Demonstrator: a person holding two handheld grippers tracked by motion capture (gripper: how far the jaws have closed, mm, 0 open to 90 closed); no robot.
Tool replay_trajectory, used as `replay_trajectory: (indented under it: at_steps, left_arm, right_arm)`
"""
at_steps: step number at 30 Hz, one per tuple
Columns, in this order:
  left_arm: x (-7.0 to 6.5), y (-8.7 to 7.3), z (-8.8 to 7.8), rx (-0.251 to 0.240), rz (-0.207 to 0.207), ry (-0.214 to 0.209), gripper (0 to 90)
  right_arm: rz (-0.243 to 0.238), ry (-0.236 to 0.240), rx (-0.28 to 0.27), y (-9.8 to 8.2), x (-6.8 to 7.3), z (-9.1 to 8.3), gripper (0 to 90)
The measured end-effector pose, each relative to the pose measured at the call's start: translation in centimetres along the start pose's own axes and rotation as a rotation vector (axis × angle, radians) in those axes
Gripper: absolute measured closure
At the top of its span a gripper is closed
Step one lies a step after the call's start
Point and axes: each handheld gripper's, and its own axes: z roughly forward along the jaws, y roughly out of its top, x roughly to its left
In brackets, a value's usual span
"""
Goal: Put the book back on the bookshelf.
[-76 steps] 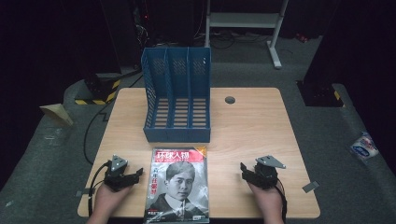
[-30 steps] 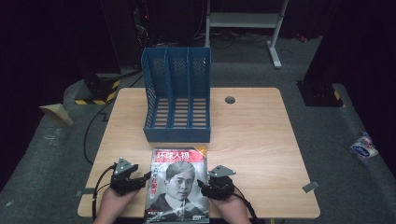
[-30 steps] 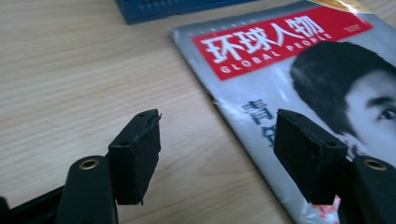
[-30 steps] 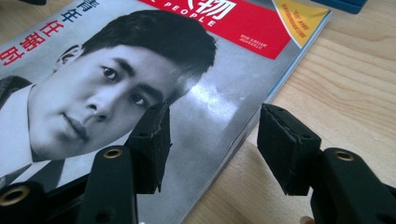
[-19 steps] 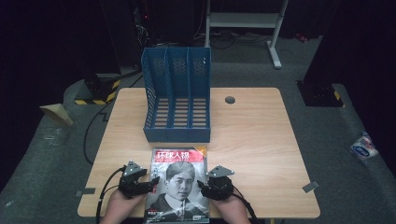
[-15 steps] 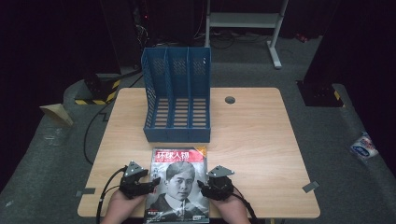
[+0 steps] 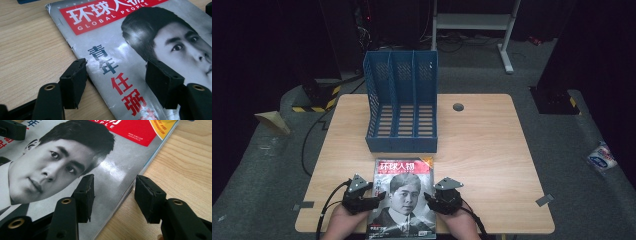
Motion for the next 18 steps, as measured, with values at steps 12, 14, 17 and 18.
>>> replay_trajectory:
  at_steps: [12, 14, 17, 18]
  left_arm:
    - [-0.39, 0.2, 0.21, 0.008, 0.013, 0.022, 32.8]
    - [-0.57, 0.26, 0.31, 0.012, 0.009, 0.022, 32.5]
    - [-0.79, 0.5, 0.6, 0.01, 0.002, 0.025, 32.5]
    - [-0.79, 0.62, 0.71, 0.01, 0.012, 0.03, 32.5]
  right_arm:
    - [0.002, -0.005, -0.001, -0.06, 0.01, -0.04, 50.8]
    - [0.0, -0.005, -0.001, -0.08, -0.05, -0.07, 50.9]
    - [0.019, -0.006, 0.008, -0.11, -0.08, -0.19, 50.9]
    - [0.021, -0.01, 0.009, -0.13, -0.17, -0.24, 50.9]
